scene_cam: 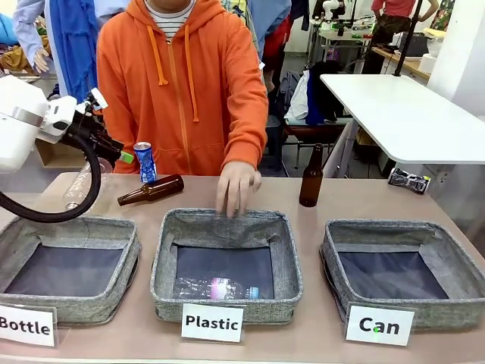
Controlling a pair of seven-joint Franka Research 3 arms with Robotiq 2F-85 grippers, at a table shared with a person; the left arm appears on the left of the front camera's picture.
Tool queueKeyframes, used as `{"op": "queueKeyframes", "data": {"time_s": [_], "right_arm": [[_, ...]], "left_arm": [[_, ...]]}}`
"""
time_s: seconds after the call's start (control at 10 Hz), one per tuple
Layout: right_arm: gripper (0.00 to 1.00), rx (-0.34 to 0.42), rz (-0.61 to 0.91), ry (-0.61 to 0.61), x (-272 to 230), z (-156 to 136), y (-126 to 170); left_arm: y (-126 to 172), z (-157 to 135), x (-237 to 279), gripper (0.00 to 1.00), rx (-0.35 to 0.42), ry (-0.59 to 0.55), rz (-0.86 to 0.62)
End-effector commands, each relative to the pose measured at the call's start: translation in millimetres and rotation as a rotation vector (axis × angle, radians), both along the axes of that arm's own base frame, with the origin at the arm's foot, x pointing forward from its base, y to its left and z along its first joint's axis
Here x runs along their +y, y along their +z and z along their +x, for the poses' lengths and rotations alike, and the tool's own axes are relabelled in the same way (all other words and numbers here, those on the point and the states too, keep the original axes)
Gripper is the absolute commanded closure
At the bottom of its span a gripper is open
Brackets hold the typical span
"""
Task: Sort the can waste into the basket.
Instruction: Pick up the can waste from the table and place it in the right Fabric basket.
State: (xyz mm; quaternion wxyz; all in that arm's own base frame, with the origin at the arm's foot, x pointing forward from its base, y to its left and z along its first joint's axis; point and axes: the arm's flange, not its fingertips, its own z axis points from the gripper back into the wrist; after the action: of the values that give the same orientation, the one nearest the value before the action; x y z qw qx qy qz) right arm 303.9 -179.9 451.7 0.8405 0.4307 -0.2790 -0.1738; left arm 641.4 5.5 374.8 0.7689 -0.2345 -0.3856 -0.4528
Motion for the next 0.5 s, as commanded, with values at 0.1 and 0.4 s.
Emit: {"op": "queueKeyframes", "data": {"time_s": [0.1,0.4], "right_arm": [[0.00,-0.040,0.004,0.006,-1.8,4.0,0.1],[0.00,-0.040,0.004,0.006,-1.8,4.0,0.1]], "left_arm": [[-21.6,39.4,8.5,0.00,-0.041,-0.110,-0.064],[-50.8,76.5,7.1,0.00,-0.002,-0.108,-0.042]]}}
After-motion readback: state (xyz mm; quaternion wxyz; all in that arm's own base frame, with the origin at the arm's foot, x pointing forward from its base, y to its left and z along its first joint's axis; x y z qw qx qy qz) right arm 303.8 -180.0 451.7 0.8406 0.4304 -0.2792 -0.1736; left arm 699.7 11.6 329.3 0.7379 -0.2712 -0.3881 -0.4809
